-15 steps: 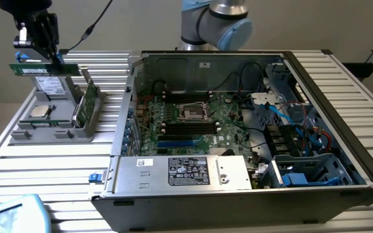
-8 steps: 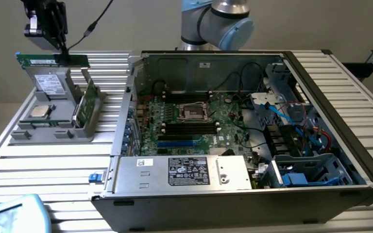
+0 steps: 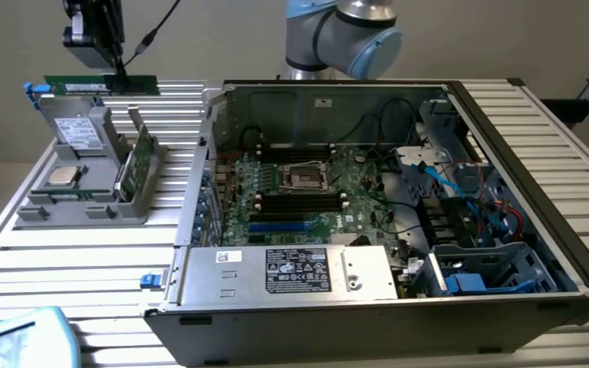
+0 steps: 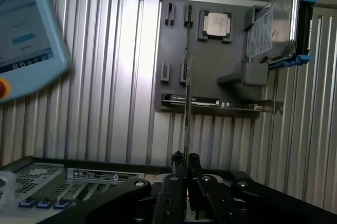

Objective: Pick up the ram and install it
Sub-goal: 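Pick up the ram and move it above insertion slot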

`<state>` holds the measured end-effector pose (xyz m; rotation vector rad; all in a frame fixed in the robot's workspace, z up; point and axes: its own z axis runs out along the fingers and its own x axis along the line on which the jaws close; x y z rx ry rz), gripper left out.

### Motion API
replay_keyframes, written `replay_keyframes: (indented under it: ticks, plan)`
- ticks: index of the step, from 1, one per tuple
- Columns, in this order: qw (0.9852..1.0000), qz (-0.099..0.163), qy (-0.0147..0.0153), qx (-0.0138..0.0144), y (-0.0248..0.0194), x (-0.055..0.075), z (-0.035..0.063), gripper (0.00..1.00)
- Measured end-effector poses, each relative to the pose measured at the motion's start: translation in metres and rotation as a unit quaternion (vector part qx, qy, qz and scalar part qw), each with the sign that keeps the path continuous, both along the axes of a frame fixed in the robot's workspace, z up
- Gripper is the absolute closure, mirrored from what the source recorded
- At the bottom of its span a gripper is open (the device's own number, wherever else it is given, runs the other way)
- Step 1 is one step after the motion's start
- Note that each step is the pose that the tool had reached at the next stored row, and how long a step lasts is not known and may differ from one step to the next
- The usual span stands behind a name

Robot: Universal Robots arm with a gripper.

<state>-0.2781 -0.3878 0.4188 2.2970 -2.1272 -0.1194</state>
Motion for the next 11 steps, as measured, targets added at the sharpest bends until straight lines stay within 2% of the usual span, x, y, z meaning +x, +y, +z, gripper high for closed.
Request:
replay_keyframes:
  ticks: [3, 5, 11]
  plan:
    - [1.0000, 0.002, -0.0001, 0.0064, 0.0000, 0.011, 0.0049, 0.86]
    - [1.0000, 0.002, 0.0000, 0.0086, -0.0002, 0.020, 0.0081, 0.86]
    - [0.9999, 0.002, 0.0000, 0.0103, -0.0013, 0.048, 0.0170, 0.86]
